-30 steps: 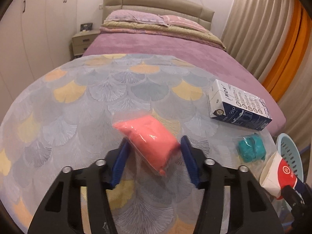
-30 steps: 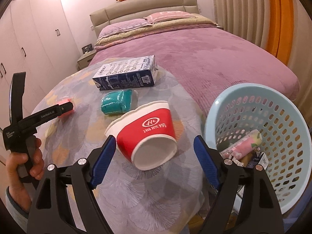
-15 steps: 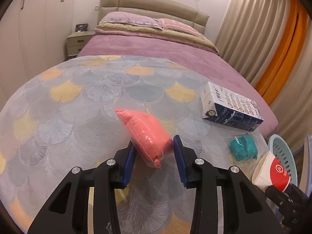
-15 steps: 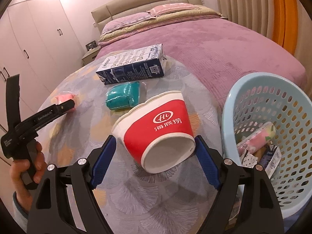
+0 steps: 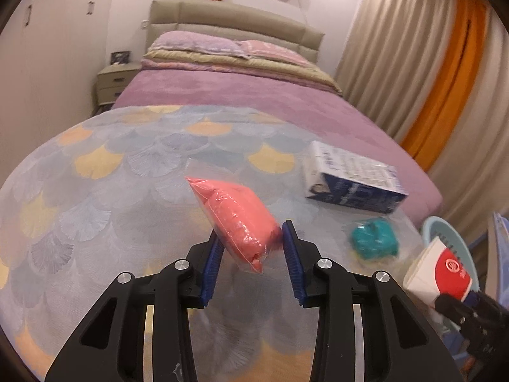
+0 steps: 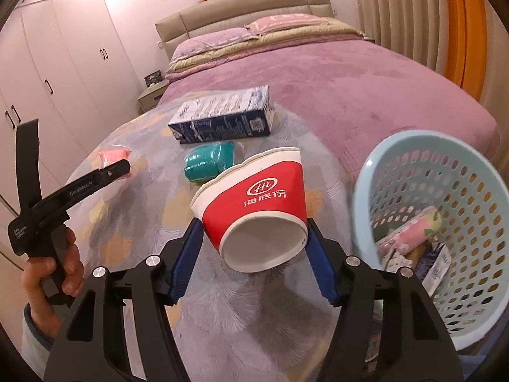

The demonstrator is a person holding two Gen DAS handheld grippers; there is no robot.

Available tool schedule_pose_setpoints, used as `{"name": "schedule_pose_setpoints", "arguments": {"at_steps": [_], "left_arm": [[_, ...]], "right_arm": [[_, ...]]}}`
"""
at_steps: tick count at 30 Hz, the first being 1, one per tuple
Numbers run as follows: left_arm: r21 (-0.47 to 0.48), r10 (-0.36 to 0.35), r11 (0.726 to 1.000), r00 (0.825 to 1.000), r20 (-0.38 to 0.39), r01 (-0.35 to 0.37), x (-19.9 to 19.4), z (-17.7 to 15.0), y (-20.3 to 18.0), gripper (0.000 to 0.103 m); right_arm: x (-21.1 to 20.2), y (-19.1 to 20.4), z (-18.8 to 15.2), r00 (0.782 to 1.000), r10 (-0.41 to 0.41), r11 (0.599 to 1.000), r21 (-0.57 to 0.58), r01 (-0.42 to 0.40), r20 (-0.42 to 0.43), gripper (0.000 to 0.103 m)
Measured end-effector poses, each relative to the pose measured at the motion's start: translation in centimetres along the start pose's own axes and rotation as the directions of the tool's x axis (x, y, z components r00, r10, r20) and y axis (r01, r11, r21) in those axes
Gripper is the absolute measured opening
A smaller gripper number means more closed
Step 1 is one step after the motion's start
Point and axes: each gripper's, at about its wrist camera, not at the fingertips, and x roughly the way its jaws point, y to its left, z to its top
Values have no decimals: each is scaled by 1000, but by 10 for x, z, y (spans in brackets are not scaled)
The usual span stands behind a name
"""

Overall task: Collect trash
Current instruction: 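Carry the pink bag and red cup over the blue basket and release both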

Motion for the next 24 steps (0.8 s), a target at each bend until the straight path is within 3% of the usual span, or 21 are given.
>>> {"name": "schedule_pose_setpoints", "arguments": {"at_steps": [5, 11, 18, 24], "left_arm": [[21, -85, 996, 996, 22, 85, -20, 1, -18, 36], [71, -188, 980, 982, 30, 186, -44, 8, -53, 36], [173, -286, 946, 957, 52, 274, -68, 14, -114, 36], [254, -351, 909, 936, 40, 330, -72, 15, -166, 36]], "right_arm": [[-21, -6, 2, 999, -19, 1000, 2, 19, 47, 61], [-57, -21, 8, 983, -105, 994, -14, 109, 150, 61], [-94, -56, 14, 961, -160, 987, 48, 153, 226, 61], [-111, -84, 16, 951, -195, 979, 105, 174, 241, 61]]}}
